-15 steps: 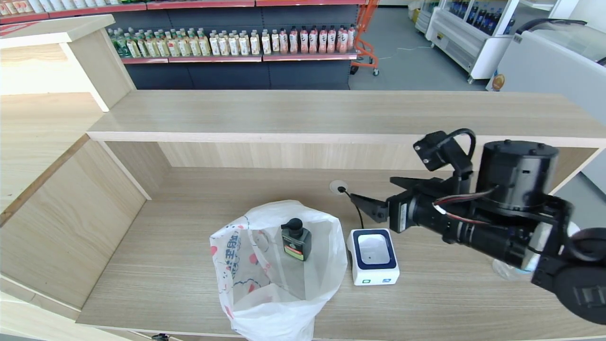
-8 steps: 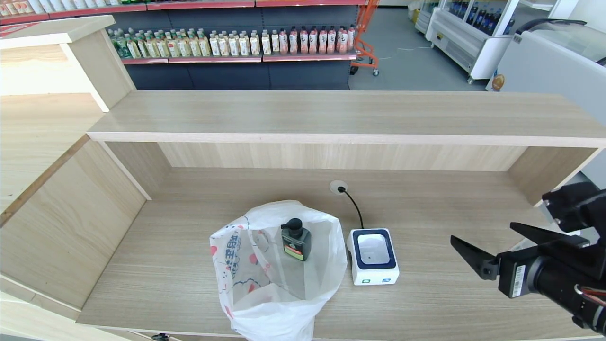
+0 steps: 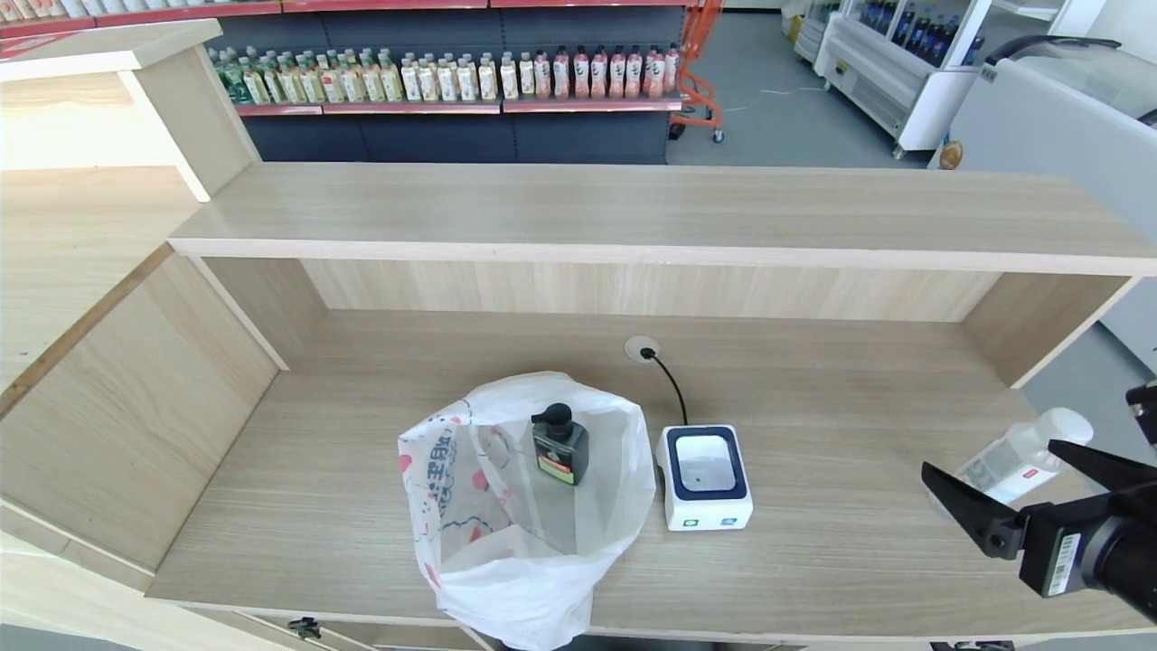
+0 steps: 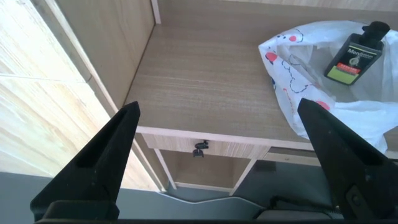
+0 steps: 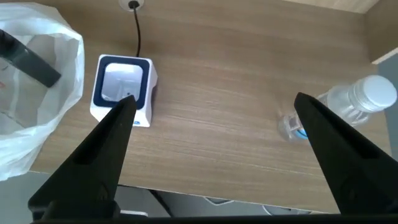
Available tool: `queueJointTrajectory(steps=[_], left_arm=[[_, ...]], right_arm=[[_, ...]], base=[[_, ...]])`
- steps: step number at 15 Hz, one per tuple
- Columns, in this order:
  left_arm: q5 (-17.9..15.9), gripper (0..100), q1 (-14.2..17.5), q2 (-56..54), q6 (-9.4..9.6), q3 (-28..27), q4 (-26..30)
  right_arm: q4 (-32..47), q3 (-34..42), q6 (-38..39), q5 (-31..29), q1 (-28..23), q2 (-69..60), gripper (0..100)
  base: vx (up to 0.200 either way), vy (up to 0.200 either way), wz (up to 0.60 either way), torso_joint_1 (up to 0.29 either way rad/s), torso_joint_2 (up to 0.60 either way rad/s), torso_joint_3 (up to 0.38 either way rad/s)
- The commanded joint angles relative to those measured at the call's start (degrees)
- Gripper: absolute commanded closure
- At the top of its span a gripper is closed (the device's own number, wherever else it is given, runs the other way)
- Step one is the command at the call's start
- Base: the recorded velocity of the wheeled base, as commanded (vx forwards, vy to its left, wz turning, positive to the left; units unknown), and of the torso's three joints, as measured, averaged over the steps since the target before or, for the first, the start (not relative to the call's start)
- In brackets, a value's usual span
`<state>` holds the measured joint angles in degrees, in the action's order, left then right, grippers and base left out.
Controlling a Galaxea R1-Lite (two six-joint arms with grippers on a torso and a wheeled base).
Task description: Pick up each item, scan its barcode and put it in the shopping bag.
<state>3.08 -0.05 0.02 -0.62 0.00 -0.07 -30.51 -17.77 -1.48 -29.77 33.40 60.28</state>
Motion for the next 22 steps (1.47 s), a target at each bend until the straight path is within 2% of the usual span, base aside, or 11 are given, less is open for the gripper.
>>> queueJointTrajectory(steps=[1,7,11,12,18,21,22], left_arm=[[-0.01,0,0.05,-0.02,0.01,0.0,-0.01],[-0.01,0,0.05,-0.02,0.09,0.0,-0.01],[-0.01,0,0.05,-0.02,0.01,0.0,-0.01],[-0.1,0,0.05,-0.02,0.27,0.0,-0.01],[-0.1,0,0.05,-0.02,0.27,0.0,-0.01],[-0.1,0,0.05,-0.02,0.27,0.0,0.07],[-0.01,0,0.05,-0.02,0.18,0.0,-0.01]], right_arm=[[-0.07,0.37,-0.02,-0.2,0.0,-0.6,0],[0.63,1.07,0.07,-1.52,-1.41,-1.92,0],[0.45,1.07,0.07,-1.26,-8.35,-2.01,0],[0.45,1.16,0.16,-1.08,-10.55,-2.27,0],[0.28,1.16,0.42,1.2,-13.89,-2.19,0],[0.54,0.99,0.33,6.21,-13.98,-1.92,0],[0.63,1.51,0.16,10.17,-13.89,-1.92,0]], base=[[-0.2,-0.2,0.0,-0.002,0.01,0.007],[-0.2,-0.2,0.0,0.0,0.0,-0.001],[-0.05,-0.05,0.0,0.001,0.0,0.001],[0.2,-0.2,0.0,-0.002,-0.01,0.012],[0.2,-0.2,0.0,0.01,0.0,0.002],[0.133,-0.133,0.0,0.003,0.0,0.002],[0.0,0.0,0.0,0.0,0.0,0.0]])
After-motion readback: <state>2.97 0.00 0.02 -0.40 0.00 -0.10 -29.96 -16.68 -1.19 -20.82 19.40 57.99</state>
